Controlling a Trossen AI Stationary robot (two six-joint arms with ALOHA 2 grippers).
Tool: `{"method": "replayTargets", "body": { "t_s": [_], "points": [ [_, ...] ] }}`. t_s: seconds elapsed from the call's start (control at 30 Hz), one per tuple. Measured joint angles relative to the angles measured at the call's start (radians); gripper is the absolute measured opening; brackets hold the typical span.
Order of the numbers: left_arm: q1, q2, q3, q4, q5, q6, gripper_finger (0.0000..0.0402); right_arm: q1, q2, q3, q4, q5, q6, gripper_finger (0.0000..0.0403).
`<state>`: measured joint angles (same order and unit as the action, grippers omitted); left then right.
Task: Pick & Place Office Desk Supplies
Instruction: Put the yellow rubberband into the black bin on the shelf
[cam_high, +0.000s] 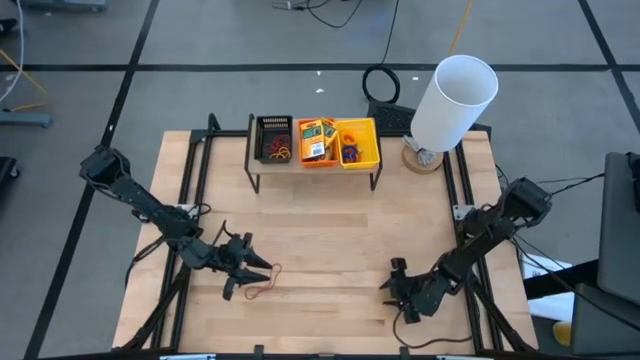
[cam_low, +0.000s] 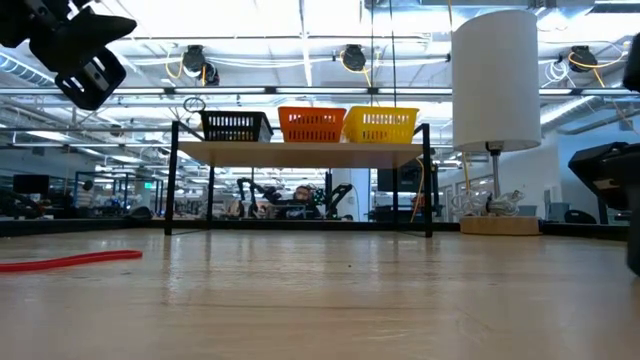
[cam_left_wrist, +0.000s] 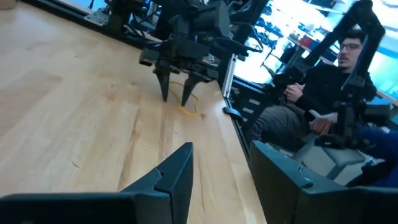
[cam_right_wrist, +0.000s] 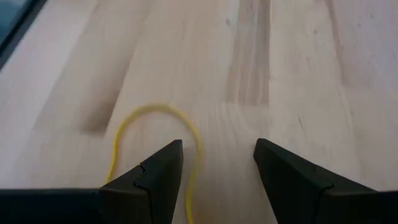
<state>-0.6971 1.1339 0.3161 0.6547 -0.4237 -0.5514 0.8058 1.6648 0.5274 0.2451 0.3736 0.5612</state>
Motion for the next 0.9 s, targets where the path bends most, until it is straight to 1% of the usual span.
{"method": "replayTargets", "body": {
  "t_s": [0.2,0.33,0.77,0.83,0.9],
  "points": [
    [0.000,0.000,0.000,0.001,-0.028,-0.039,0.0147,0.006,0.089,0.000,0.110,0.006,0.028,0.0199],
    [0.000,0.000,0.000,0.001,-0.033,-0.042,0.0147,0.006,0.105,0.000,0.133,-0.006,0.028,0.0194],
    [0.000,0.000,0.000,0.001,-0.033,-0.060,0.0147,0.005,0.105,0.001,0.076,-0.024,0.028,0.0138],
    [0.000,0.000,0.000,0.001,-0.033,-0.060,0.0147,0.005,0.105,0.001,0.077,-0.028,0.029,0.0124],
    [0.000,0.000,0.000,0.001,-0.033,-0.060,0.0147,0.005,0.105,0.001,0.081,-0.030,0.031,0.0102]
  ]
}}
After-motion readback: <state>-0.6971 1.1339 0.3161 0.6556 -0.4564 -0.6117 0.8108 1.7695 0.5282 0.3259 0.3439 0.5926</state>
